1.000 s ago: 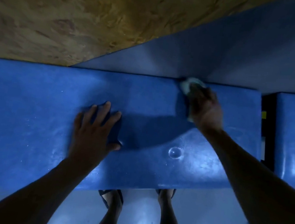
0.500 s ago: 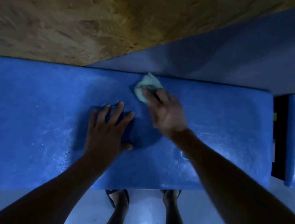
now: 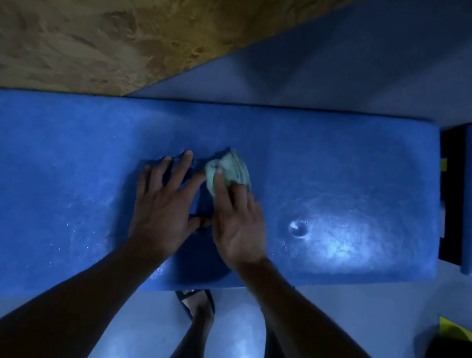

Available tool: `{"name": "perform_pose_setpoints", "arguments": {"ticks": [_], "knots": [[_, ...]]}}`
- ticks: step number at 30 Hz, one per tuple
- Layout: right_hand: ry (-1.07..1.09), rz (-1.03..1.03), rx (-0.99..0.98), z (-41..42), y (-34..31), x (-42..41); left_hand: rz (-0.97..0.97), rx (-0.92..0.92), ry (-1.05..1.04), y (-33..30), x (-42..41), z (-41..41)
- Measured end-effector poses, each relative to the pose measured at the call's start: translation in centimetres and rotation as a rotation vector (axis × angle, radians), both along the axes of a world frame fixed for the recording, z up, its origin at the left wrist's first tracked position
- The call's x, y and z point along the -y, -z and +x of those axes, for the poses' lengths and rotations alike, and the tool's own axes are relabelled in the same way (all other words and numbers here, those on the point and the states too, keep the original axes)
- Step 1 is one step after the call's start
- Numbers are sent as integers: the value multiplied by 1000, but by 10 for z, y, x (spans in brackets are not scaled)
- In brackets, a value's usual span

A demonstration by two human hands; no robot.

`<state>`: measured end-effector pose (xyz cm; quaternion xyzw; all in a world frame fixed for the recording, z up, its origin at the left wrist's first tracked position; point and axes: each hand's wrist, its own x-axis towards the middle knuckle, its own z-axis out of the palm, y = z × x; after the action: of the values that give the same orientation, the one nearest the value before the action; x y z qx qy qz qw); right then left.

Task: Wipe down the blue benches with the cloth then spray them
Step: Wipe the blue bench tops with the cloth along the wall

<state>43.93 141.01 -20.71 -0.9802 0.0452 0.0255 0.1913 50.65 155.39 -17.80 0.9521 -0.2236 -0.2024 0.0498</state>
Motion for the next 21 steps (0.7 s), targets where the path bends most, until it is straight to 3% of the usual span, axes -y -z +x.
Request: {"name": "perform_pose_setpoints", "arguments": {"ticks": [2, 3, 5, 7, 10, 13, 15, 18, 20, 21], "knots": [[-221, -74, 22, -10, -1, 43, -7, 9, -3, 0, 0, -1], [-212, -87, 3, -15, 1, 71, -7, 12, -9, 0, 1, -1], [42, -71, -88, -26, 5, 134, -9, 13, -24, 0, 3, 0], [477, -100, -66, -34, 1, 174, -6, 13, -25, 0, 4, -1], [842, -113, 42, -31, 8, 145, -5, 18, -24, 0, 5, -1], [609, -41, 51, -33, 7, 62, 11, 11, -20, -1, 6, -1], [202, -51, -21, -54, -2, 29, 8, 5, -24, -2, 6, 0], [-328, -106, -38, -80, -7, 80, -13, -12, -33, -2, 6, -1], [-357, -185, -31, -92, -7, 142, -24, -19, -42, -2, 6, -1], [-266, -198, -42, -99, -8, 173, -25, -22, -43, -2, 6, -2]]}}
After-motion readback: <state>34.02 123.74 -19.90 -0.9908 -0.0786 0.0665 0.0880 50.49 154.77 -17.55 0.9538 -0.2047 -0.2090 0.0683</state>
